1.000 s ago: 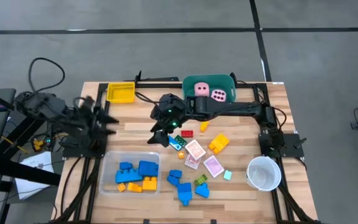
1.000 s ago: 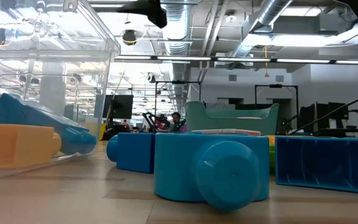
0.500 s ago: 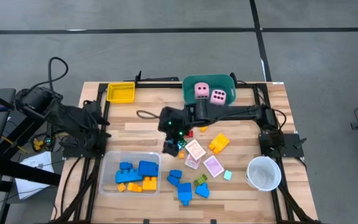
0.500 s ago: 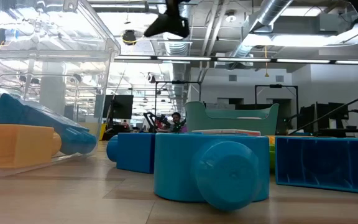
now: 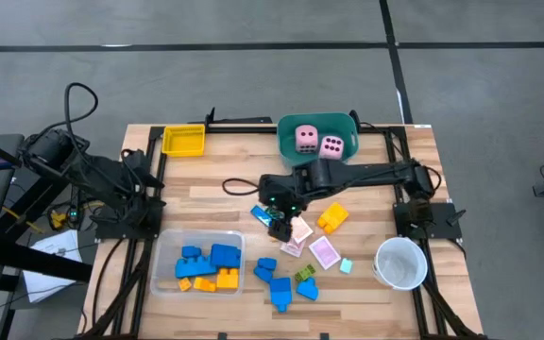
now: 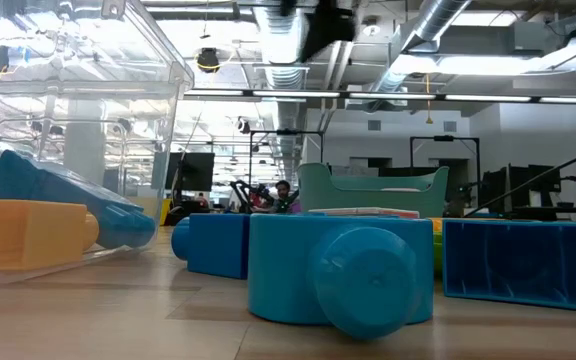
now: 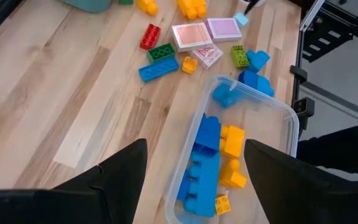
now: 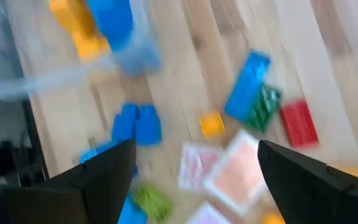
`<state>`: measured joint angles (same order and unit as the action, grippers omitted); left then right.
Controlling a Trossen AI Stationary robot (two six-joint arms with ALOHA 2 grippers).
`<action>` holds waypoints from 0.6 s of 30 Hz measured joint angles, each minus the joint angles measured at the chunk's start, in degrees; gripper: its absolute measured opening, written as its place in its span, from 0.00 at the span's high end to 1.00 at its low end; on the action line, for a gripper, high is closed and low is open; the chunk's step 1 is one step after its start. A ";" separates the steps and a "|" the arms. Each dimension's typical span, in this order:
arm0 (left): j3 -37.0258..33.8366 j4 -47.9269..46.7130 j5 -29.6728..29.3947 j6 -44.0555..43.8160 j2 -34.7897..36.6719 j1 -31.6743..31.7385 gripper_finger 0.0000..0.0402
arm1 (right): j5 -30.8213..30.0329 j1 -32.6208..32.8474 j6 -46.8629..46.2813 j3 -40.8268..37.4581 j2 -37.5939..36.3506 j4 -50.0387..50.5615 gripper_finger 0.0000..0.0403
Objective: Pick & Place Toys
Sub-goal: Put the yellow game pieces into the transparent bin
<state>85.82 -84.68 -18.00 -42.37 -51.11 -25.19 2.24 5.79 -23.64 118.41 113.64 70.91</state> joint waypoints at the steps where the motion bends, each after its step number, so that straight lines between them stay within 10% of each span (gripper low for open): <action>1: 0.00 0.02 0.00 0.00 0.00 0.00 0.34 | -0.02 -0.19 0.10 -0.86 -0.93 0.28 0.19; 18: 0.00 0.19 0.02 0.06 0.07 0.00 0.34 | -2.67 -0.94 -8.48 -39.24 -27.56 -7.51 0.19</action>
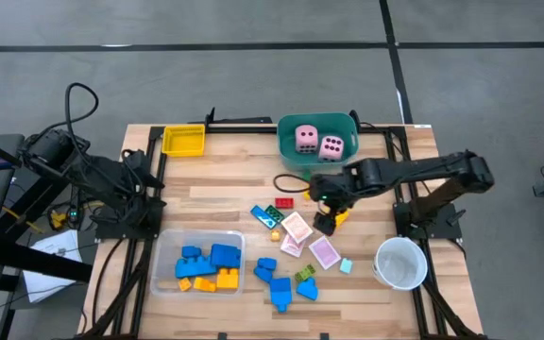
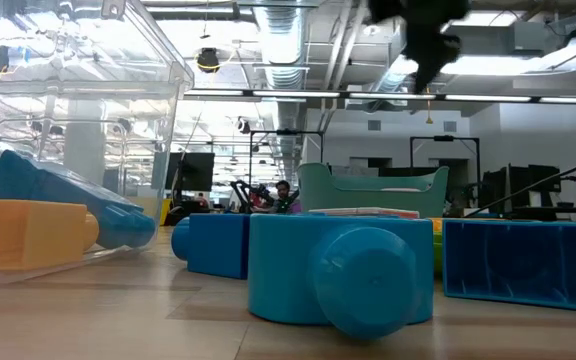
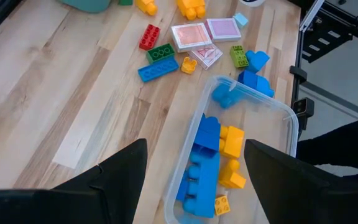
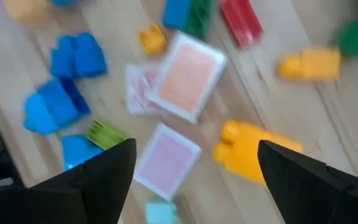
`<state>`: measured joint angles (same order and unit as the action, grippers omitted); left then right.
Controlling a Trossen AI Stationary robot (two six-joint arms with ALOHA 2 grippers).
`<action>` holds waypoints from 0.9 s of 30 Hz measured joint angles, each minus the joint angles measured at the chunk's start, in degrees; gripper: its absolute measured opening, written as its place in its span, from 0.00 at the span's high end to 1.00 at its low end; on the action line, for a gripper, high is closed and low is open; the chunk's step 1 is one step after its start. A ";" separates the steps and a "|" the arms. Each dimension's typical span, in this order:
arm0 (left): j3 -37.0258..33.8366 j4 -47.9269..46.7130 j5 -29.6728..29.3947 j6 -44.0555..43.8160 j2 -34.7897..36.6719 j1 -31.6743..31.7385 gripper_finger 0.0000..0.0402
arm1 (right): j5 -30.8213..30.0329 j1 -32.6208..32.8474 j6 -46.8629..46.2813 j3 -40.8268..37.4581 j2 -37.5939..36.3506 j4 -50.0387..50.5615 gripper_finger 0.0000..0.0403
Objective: Pick & Place Toys
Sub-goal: Put the yellow game pieces into the transparent bin
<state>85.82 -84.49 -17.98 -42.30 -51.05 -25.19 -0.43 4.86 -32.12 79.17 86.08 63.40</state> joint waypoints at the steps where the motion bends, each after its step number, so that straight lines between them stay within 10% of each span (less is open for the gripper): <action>1: 0.00 -0.01 0.00 0.00 0.00 0.00 0.34 | 0.00 -0.11 -0.34 -2.02 -1.07 -0.02 0.19; 27: 0.00 0.11 0.02 -0.65 0.00 0.00 0.34 | 0.68 -3.32 -9.42 -28.00 -13.66 -11.20 0.19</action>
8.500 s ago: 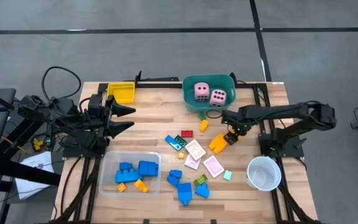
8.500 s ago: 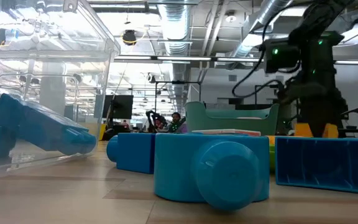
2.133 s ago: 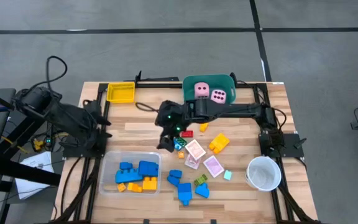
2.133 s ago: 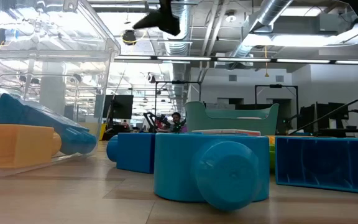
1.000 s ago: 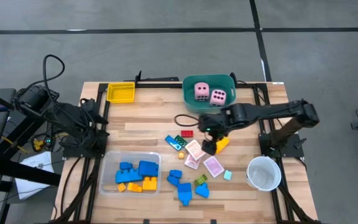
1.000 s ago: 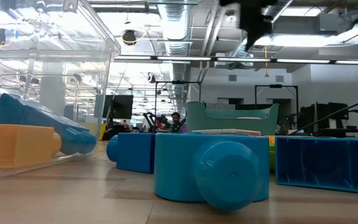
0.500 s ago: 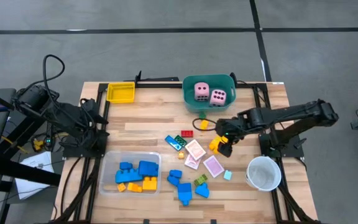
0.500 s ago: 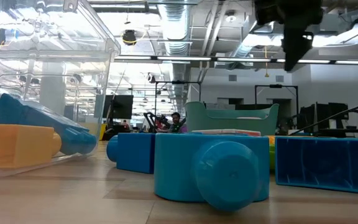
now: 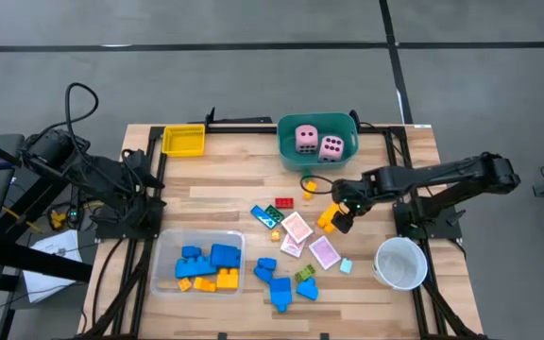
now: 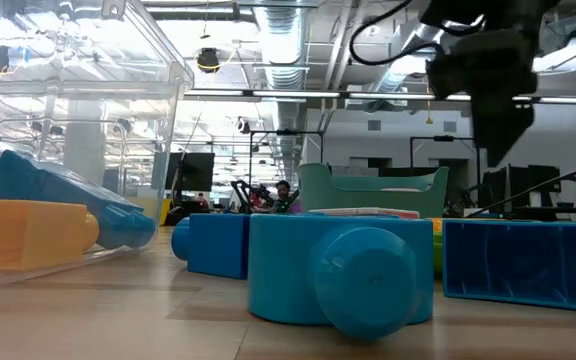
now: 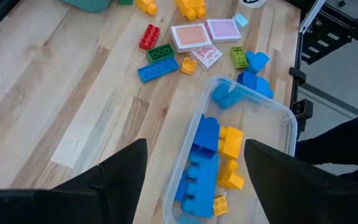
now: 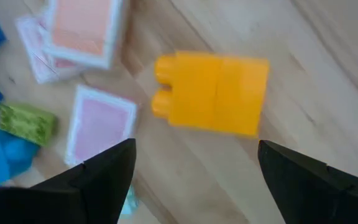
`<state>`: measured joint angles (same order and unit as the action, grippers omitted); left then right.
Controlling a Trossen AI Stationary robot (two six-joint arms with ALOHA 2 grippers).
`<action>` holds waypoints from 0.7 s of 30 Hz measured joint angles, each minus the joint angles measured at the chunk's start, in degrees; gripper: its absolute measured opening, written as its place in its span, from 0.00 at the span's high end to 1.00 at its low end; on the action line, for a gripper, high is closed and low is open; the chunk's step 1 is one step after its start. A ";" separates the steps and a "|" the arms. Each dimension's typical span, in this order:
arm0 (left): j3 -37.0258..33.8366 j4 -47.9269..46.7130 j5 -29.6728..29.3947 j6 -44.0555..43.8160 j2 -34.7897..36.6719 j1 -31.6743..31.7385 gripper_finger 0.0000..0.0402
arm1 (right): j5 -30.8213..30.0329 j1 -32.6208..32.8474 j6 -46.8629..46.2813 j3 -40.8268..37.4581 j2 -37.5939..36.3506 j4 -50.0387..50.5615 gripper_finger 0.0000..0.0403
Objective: Pick & Place Toys
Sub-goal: Put the yellow game pieces into the transparent bin
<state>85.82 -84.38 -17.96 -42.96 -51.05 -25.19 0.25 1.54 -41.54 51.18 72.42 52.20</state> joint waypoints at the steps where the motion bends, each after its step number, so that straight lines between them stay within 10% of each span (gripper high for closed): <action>1: 0.00 0.00 0.00 0.00 0.00 0.00 0.34 | 0.00 -0.16 1.24 -0.21 0.01 -1.13 0.18; 13: 0.00 0.00 0.15 -4.70 0.00 0.02 0.34 | -8.09 4.85 54.02 -0.30 0.04 -0.16 0.16; 21: 0.00 0.00 0.15 -5.97 0.00 0.02 0.34 | -6.92 4.01 67.72 -0.30 0.01 -4.08 0.19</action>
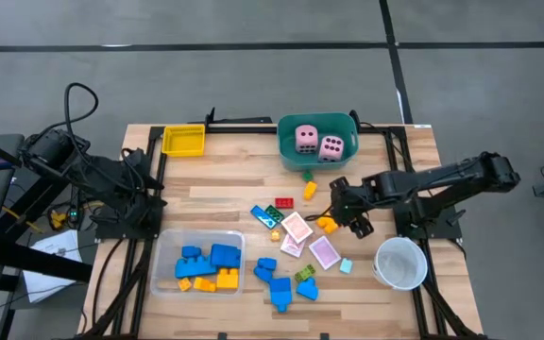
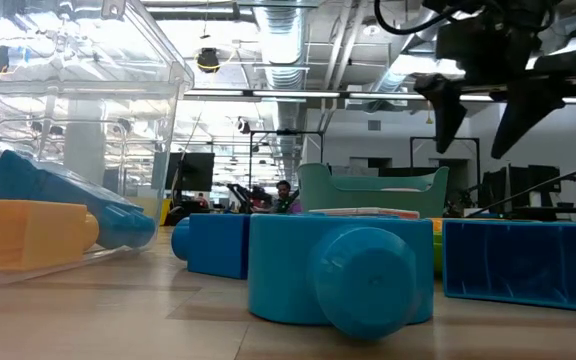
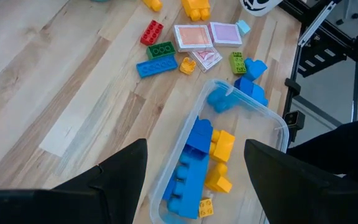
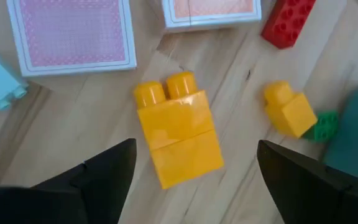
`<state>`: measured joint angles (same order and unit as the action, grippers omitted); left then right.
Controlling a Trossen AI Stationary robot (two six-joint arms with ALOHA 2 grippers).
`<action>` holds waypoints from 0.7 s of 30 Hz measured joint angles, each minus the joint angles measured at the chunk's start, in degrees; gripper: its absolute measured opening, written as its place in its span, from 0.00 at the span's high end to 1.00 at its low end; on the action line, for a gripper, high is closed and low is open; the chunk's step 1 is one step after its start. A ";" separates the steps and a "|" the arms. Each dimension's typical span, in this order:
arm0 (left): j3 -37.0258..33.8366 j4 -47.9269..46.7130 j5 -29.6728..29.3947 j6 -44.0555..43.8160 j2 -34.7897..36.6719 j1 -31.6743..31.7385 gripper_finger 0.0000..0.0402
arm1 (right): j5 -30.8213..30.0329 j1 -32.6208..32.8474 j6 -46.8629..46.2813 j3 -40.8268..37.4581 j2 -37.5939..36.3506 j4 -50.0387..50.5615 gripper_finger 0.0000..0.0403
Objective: Pick & Place Toys
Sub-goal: Put the yellow game pieces into the transparent bin
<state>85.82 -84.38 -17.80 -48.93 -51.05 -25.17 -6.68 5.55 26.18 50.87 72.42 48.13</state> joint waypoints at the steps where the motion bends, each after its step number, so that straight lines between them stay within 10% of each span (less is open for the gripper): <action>1: 0.00 0.00 0.00 0.00 0.00 0.00 0.34 | 0.72 -0.41 0.75 0.00 0.00 -0.19 0.19; 21: 0.00 -0.02 -0.15 -1.56 -0.20 0.00 0.34 | -1.00 -3.14 8.44 0.00 0.00 -4.87 0.17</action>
<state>85.82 -84.40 -17.96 -50.49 -51.24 -25.17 -7.67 2.40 34.62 50.87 72.42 43.25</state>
